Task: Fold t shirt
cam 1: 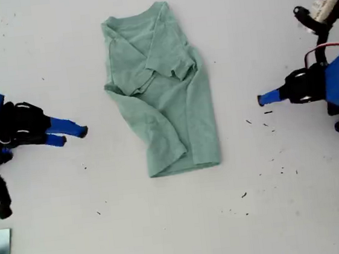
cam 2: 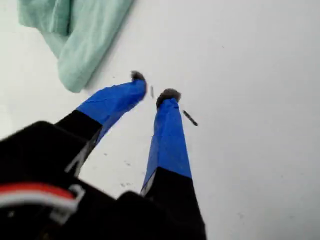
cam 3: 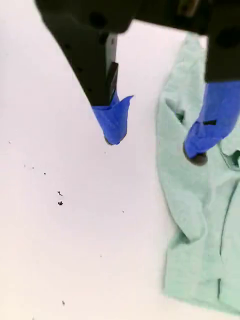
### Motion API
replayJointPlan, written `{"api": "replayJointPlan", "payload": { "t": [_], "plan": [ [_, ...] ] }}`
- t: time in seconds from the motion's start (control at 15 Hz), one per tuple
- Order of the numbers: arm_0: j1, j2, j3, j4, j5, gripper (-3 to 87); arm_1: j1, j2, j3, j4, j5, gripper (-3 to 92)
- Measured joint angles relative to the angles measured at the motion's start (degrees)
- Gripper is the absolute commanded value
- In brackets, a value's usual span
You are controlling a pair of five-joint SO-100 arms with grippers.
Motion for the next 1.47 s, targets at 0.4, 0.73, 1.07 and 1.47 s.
{"api": "replayJointPlan", "payload": {
  "t": [0.4,0.73,1.07,1.47],
  "plan": [
    [2.8,-67.8,-71.5,14.0,11.1,26.9,-14.8,-69.0,-70.4,20.7,6.7,34.3],
    [2.8,-82.1,-73.1,6.4,13.9,23.2,-14.8,-85.9,-70.6,8.9,6.5,31.0],
    [2.0,-98.7,-79.9,-3.8,15.6,-0.2,-15.9,-93.1,-52.8,-17.6,8.0,-1.6],
    [5.8,-81.7,-80.2,-5.0,18.3,-0.3,-20.8,-82.5,-70.3,3.0,3.7,-1.5]
  ]
}}
